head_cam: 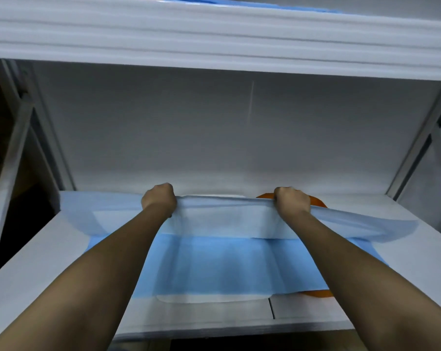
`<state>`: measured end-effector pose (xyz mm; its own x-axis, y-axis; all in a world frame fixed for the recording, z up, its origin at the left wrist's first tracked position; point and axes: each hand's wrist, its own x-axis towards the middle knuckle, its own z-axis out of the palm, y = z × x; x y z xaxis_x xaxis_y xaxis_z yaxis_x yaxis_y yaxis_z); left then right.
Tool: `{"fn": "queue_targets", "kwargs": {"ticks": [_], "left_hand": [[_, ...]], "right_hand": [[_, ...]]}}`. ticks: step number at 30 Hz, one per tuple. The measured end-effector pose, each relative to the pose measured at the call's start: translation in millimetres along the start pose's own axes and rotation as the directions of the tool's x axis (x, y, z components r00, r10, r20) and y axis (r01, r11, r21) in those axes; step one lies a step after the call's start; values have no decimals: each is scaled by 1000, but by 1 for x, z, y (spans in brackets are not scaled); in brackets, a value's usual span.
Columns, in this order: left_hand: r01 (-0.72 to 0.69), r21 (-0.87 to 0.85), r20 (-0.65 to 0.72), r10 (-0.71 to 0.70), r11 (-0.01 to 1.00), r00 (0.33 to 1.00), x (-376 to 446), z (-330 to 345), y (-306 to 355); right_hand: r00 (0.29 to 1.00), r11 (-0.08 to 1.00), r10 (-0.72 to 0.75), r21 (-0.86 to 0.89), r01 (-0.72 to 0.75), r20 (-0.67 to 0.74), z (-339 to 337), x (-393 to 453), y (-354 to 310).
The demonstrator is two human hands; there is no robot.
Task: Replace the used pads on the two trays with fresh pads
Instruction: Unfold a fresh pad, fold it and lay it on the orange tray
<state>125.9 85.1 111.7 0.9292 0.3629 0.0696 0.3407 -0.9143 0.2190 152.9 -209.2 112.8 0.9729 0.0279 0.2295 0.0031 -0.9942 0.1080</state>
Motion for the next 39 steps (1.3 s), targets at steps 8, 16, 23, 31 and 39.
{"fn": "queue_targets", "kwargs": {"ticks": [8, 16, 23, 31, 39], "left_hand": [[31, -277, -104, -62, 960, 993, 51, 16, 5], [22, -399, -122, -77, 917, 990, 95, 49, -2], [-43, -416, 57, 73, 908, 996, 112, 76, -9], [-153, -402, 131, 222, 903, 966, 111, 98, -5], [-323, 112, 316, 274, 940, 908, 66, 140, 7]], "right_hand": [[988, 949, 98, 310, -57, -119, 34, 51, -6], [981, 877, 120, 478, -34, -150, 73, 96, -23], [989, 727, 146, 678, -108, 1, 103, 112, -28], [980, 772, -160, 634, 51, 115, 123, 105, -25], [902, 939, -131, 342, -19, 412, 151, 54, -40]]}}
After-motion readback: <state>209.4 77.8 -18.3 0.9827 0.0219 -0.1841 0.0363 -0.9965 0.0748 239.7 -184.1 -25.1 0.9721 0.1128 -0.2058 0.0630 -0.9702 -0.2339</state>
